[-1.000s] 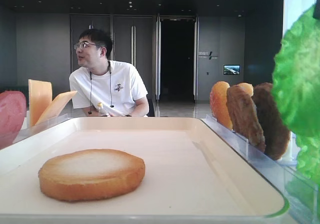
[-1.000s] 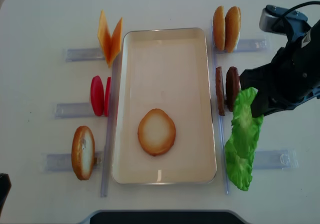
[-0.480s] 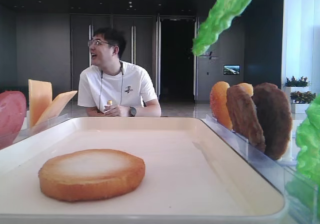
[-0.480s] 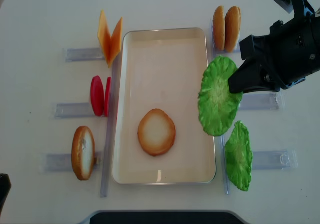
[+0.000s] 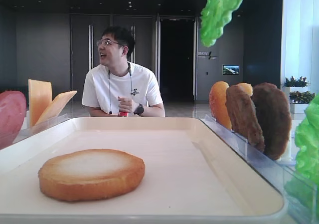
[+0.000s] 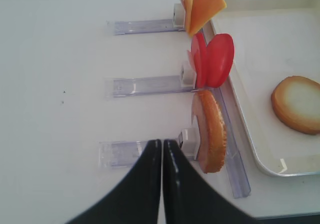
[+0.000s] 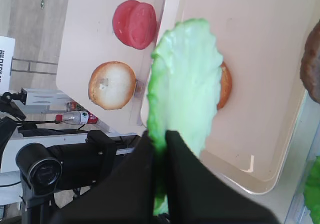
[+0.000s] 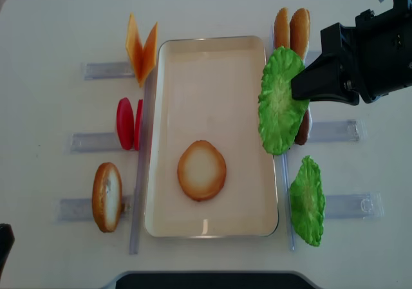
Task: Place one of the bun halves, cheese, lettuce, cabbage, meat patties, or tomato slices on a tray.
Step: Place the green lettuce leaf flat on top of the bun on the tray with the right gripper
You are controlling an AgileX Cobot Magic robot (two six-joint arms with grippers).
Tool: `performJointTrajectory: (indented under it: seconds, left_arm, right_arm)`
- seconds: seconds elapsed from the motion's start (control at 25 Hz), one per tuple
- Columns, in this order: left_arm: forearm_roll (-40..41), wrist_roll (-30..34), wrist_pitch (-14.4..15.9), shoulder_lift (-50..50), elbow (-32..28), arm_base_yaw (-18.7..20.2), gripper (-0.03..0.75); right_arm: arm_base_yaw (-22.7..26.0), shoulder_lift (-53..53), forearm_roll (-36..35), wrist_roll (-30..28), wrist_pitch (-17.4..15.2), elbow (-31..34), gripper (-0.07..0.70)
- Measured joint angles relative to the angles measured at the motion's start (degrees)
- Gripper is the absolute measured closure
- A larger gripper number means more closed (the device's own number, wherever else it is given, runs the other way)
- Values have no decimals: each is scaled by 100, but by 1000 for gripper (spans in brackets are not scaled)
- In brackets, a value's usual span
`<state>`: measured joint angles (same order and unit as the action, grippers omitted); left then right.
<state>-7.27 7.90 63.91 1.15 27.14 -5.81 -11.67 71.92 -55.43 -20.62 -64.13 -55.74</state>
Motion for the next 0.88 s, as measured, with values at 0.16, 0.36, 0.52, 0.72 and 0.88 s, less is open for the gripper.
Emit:
performJointTrajectory:
  seconds: [0.16,0.36,0.52,0.72,0.88]
  left_arm:
    - [0,0,0,0,0,0,715]
    - [0,0,0,0,0,0,715]
    - [0,0,0,0,0,0,715]
    - [0,0,0,0,0,0,715]
    - [0,0,0,0,0,0,715]
  right_arm:
    - [-258,82,-84,-23,148,0,588]
    - [-763,599,-267,-161,385,0,588]
    - [-1144,1049,-783,-512,559,7,588]
    - [-1560,1562,-1248,-966,842,9,588]
    - [-1741,1852,-1805,-1391,997,14,588]
